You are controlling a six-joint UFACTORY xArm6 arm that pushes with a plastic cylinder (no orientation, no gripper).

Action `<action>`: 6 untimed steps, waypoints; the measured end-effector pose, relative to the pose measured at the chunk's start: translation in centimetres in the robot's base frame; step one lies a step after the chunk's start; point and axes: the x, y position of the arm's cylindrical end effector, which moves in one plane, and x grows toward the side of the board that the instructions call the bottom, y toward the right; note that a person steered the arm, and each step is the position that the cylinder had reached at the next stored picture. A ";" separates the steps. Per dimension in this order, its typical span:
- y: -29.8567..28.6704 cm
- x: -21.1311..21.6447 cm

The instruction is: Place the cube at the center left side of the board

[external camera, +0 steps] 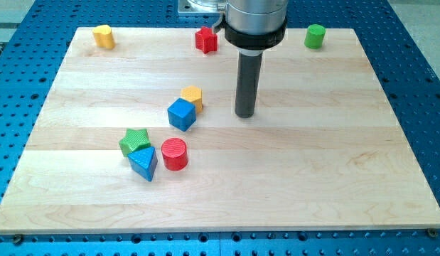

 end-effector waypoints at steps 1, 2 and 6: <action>-2.4 0.8; -7.6 1.5; -24.5 1.3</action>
